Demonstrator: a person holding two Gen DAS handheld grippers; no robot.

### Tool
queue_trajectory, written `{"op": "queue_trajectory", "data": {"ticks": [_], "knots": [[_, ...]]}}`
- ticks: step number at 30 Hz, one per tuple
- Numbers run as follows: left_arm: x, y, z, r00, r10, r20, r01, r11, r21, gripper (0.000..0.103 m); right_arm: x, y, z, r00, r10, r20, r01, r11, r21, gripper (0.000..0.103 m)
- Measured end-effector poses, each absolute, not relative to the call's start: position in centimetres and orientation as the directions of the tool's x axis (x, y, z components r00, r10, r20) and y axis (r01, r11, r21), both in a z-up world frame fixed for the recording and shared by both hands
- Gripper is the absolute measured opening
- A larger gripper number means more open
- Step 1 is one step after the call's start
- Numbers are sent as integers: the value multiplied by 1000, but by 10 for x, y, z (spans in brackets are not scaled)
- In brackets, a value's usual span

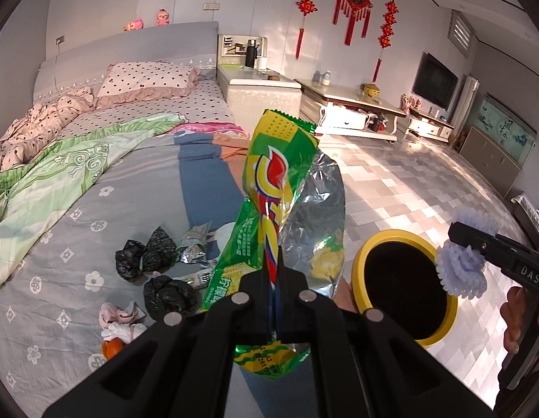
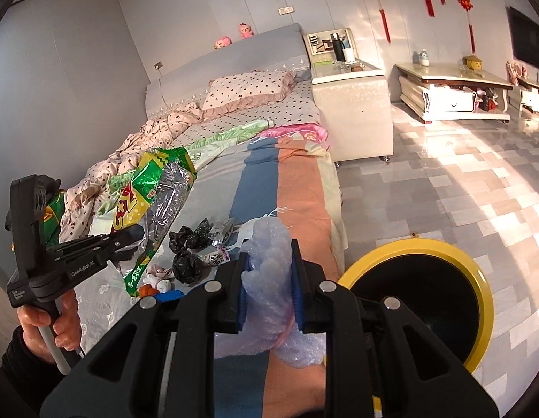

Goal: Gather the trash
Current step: 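Carry the mesh net and chip bag in both tools over the bin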

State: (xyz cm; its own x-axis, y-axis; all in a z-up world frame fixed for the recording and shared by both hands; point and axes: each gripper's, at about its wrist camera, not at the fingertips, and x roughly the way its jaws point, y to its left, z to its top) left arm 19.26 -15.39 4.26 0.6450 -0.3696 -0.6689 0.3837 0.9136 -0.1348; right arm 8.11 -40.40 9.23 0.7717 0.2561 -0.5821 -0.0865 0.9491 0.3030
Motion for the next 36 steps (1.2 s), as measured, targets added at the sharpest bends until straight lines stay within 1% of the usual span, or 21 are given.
{"op": "queue_trajectory", "data": {"ticks": [9, 16, 22, 27, 36], "knots": [[192, -206, 48, 606, -437, -664, 452, 877, -164, 0, 65, -457, 104, 809, 195, -554, -4, 945, 327, 19], [195, -247, 51, 578, -465, -671, 494, 853, -165, 0, 57, -490, 118, 834, 144, -532, 49, 942, 332, 20], [199, -281, 39, 541, -486, -686, 526, 832, -174, 0, 53, -518, 120, 840, 108, -532, 92, 938, 335, 20], [201, -309, 19, 493, -514, -702, 553, 808, -203, 0, 57, -534, 103, 828, 93, -553, 125, 930, 345, 20], [208, -343, -28, 419, -511, -751, 564, 795, -225, 0, 71, -561, 44, 777, 86, -624, 201, 904, 376, 21]]}}
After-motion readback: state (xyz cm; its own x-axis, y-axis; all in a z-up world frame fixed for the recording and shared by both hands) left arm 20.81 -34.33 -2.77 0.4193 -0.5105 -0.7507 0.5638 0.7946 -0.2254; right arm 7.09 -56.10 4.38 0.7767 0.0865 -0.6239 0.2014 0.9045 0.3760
